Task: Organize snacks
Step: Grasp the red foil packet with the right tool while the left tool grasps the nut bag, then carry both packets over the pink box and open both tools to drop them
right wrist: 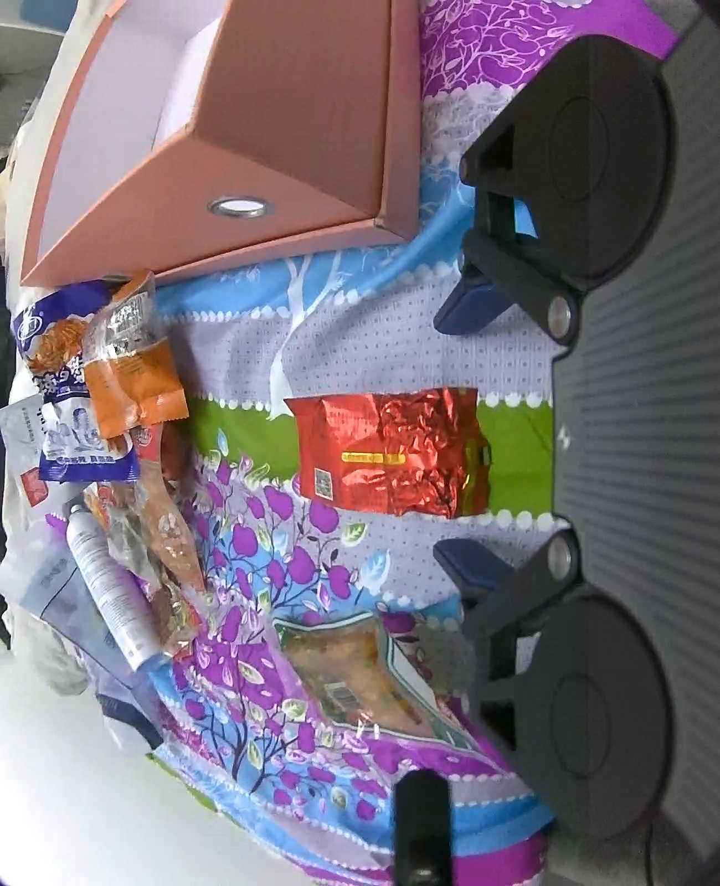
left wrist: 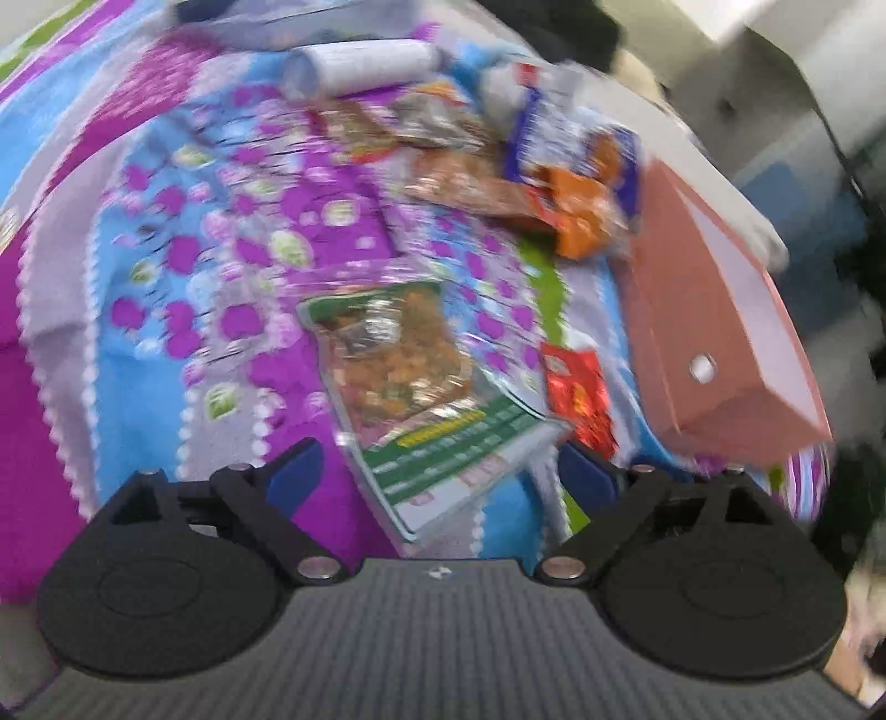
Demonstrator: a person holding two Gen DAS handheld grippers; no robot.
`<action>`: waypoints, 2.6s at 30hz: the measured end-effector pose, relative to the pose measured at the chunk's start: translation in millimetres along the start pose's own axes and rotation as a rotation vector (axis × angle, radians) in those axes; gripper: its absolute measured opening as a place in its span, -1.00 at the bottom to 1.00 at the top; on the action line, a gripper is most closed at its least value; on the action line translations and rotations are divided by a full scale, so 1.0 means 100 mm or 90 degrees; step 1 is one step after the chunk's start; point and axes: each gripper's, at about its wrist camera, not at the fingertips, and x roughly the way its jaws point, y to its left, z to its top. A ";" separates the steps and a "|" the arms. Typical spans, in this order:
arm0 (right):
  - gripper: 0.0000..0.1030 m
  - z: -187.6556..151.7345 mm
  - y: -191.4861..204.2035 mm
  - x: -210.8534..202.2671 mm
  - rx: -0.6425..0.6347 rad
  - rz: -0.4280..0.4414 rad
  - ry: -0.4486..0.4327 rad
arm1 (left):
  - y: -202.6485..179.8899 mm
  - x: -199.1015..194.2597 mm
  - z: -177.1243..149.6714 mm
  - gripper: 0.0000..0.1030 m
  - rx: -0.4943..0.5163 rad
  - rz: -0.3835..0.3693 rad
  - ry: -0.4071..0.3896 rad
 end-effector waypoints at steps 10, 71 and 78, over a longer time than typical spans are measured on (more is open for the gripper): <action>0.58 0.02 -0.01 0.02 -0.027 0.032 -0.021 | 0.11 0.41 0.24 0.91 -0.120 0.062 -0.014; 0.06 0.10 0.08 -1.84 -0.002 -0.065 -0.228 | -1.45 -0.98 0.05 0.22 0.220 -0.029 -0.154; 0.06 0.08 -0.08 -2.12 0.029 -0.114 -0.268 | -1.84 -0.97 0.00 0.22 0.277 -0.081 -0.139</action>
